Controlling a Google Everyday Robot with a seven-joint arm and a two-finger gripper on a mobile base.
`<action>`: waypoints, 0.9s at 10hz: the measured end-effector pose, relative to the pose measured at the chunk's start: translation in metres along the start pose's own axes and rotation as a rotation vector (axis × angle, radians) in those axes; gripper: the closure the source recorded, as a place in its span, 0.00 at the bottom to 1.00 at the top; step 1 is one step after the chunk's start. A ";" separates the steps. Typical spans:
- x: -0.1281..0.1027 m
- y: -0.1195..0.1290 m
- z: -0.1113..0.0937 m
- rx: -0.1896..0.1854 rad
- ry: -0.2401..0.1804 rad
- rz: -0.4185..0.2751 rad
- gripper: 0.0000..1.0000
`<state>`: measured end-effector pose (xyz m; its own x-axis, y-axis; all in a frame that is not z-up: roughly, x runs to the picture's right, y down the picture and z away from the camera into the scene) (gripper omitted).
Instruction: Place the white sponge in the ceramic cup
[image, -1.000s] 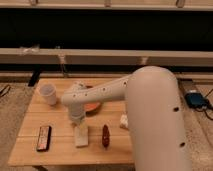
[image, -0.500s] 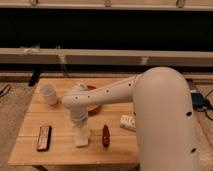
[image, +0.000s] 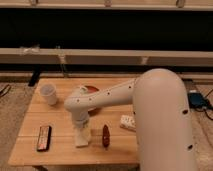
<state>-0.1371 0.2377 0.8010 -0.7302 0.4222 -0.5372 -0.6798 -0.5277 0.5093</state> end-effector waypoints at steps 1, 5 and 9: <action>0.000 0.000 0.001 0.001 0.001 0.004 0.30; -0.003 -0.002 0.003 0.009 0.004 0.020 0.72; 0.000 -0.002 -0.001 0.015 0.008 0.016 1.00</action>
<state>-0.1361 0.2382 0.7995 -0.7402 0.4077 -0.5347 -0.6693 -0.5227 0.5280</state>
